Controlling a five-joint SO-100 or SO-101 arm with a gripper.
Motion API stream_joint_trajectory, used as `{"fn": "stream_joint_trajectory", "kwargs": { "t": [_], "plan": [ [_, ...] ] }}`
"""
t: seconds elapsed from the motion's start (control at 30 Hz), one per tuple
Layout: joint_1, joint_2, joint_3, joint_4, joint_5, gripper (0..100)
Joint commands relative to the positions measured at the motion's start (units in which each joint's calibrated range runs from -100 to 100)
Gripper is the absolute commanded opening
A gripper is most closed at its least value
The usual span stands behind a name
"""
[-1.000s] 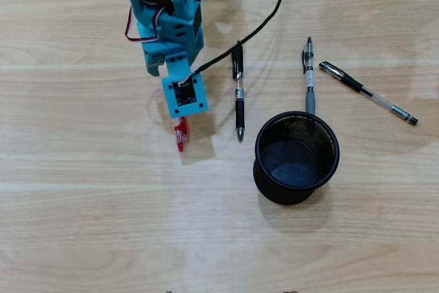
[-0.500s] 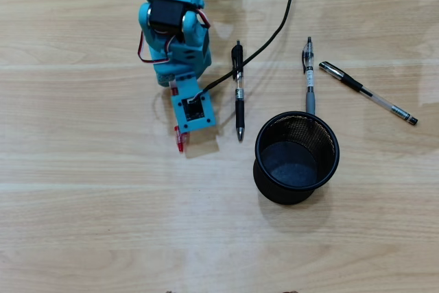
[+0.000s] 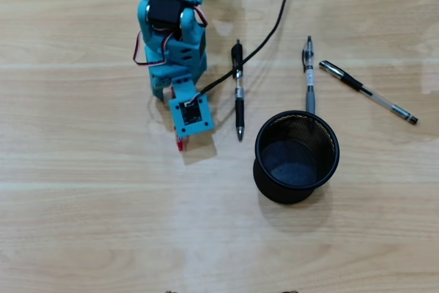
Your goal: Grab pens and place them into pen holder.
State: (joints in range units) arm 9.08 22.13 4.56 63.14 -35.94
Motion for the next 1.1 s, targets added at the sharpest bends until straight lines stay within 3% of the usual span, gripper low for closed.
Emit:
{"fn": "stream_joint_trajectory", "kwargs": {
  "t": [0.0,0.13,0.47,0.7,0.9,1.07],
  "plan": [
    [0.2,0.4,3.4,-2.3,0.3,18],
    [1.0,0.4,3.7,-2.7,-0.1,1],
    [4.6,-2.3,0.2,-2.0,2.1,2],
    [3.8,-12.7,-22.4,11.5,2.4,2],
    [0.0,-13.3,-45.9,16.1,-2.8,2],
    [-5.8,-13.3,-53.2,14.1,-9.2,2]
  ]
}}
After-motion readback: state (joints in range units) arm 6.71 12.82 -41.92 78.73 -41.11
